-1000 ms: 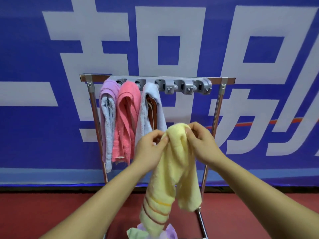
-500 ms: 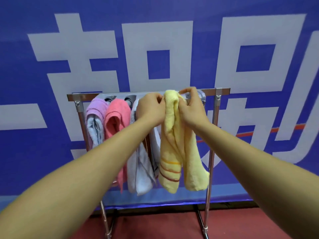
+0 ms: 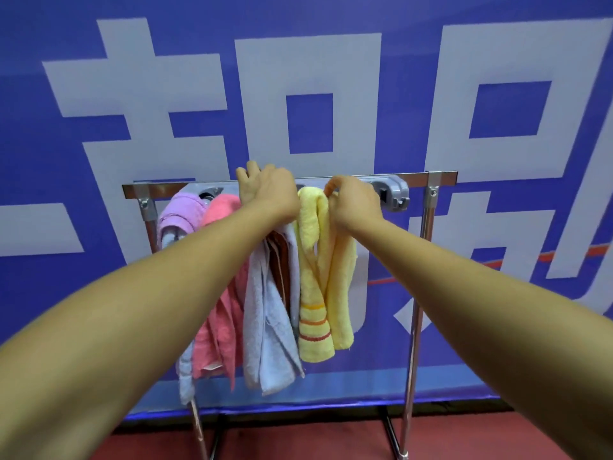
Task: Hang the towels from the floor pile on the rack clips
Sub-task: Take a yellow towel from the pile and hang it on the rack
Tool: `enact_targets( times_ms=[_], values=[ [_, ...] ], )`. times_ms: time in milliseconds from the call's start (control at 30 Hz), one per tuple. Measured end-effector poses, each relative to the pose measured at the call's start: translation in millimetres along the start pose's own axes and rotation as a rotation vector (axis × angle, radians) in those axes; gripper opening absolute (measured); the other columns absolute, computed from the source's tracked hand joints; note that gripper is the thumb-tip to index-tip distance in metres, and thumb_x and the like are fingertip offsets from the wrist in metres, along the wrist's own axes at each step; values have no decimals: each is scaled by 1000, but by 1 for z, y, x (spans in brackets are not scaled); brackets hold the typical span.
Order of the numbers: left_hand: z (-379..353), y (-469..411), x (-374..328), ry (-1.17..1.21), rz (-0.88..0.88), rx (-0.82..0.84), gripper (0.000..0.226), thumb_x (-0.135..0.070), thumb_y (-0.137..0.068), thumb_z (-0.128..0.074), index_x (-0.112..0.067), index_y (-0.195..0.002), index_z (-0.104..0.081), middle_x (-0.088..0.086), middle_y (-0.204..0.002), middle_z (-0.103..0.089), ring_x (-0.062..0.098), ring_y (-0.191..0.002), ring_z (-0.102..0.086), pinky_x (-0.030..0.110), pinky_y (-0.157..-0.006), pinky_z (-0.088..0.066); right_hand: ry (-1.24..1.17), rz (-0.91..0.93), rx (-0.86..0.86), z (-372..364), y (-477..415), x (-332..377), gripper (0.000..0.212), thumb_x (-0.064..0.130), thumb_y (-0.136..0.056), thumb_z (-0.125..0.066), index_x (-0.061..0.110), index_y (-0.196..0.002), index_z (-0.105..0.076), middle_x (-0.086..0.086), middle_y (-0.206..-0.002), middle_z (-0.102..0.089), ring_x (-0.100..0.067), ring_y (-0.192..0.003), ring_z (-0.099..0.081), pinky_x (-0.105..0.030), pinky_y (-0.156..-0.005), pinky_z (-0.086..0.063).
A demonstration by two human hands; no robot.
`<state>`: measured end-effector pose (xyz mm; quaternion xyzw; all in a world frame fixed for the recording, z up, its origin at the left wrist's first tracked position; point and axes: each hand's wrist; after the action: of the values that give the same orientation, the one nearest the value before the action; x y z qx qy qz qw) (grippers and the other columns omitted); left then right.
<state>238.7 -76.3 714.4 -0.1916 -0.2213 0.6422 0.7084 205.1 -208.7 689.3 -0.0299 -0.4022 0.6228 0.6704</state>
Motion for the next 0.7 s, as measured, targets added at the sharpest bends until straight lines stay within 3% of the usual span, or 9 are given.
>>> enact_targets(
  times_ms=[67, 133, 233, 367, 433, 500, 567, 700],
  values=[
    [-6, 4, -3, 0, -13, 3, 18, -36, -93, -59, -23, -95, -70, 2, -109, -64, 30, -115, -44, 40, -82, -23, 142, 29, 25, -3, -1, -1, 27, -4, -88, -47, 16, -93, -65, -6, -84, -63, -32, -84, -59, -36, -64, -48],
    [-10, 7, -7, -12, -46, -34, 12, -36, -91, -61, -26, -90, -67, 1, -106, -65, 29, -114, -46, 41, -83, -23, 214, 49, 49, -3, 2, -5, 23, -5, -85, -44, 15, -79, -54, -3, -72, -51, -31, -77, -51, -32, -51, -31],
    [-15, 15, -10, 17, -112, -181, 9, -31, -90, -63, -29, -96, -69, -1, -97, -69, 27, -104, -52, 39, -80, -20, 193, 35, 113, -6, 9, -11, 16, -2, -87, -44, 12, -83, -52, -3, -70, -46, -28, -72, -48, -32, -48, -27],
    [-17, 31, -10, 165, -197, -188, 26, -28, -94, -46, -28, -98, -72, 2, -87, -73, 26, -87, -61, 40, -89, -25, -11, -8, 124, -16, 17, -20, 18, 6, -90, -50, 7, -93, -68, -14, -83, -67, -30, -76, -60, -36, -59, -47],
    [-16, 35, -10, 206, -198, -144, 31, -26, -95, -42, -27, -105, -71, 1, -96, -74, 25, -95, -64, 43, -99, -27, -81, -1, 94, -17, 24, -24, 24, 8, -91, -46, 8, -88, -70, -13, -81, -68, -31, -76, -60, -35, -60, -45],
    [-16, 37, -10, 181, -225, -103, 36, -28, -96, -37, -22, -115, -67, 4, -102, -73, 26, -105, -64, 45, -109, -23, -149, 52, -10, -15, 39, -27, 28, 12, -95, -44, 11, -101, -72, -10, -97, -72, -30, -93, -64, -36, -73, -49],
    [-14, 38, -10, 153, -244, -73, 38, -28, -97, -32, -15, -121, -59, 9, -99, -72, 27, -106, -64, 47, -115, -18, -185, 140, -106, -14, 55, -29, 33, 20, -101, -46, 14, -128, -64, -8, -123, -69, -26, -112, -62, -34, -86, -46],
    [-13, 43, -8, 111, -299, 68, 29, -22, -94, -36, -9, -115, -51, 11, -102, -69, 29, -113, -60, 51, -120, -9, -308, 112, 177, -25, 63, -38, 49, 25, -104, -42, 27, -153, -37, -6, -127, -67, -27, -114, -63, -40, -93, -50]
  ],
)
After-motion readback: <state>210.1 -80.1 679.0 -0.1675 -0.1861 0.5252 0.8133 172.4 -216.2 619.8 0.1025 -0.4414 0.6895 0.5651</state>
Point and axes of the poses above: each hand's wrist, its own y-axis away from the middle knuckle, its own z-axis out of the back of the hand, x = y × z
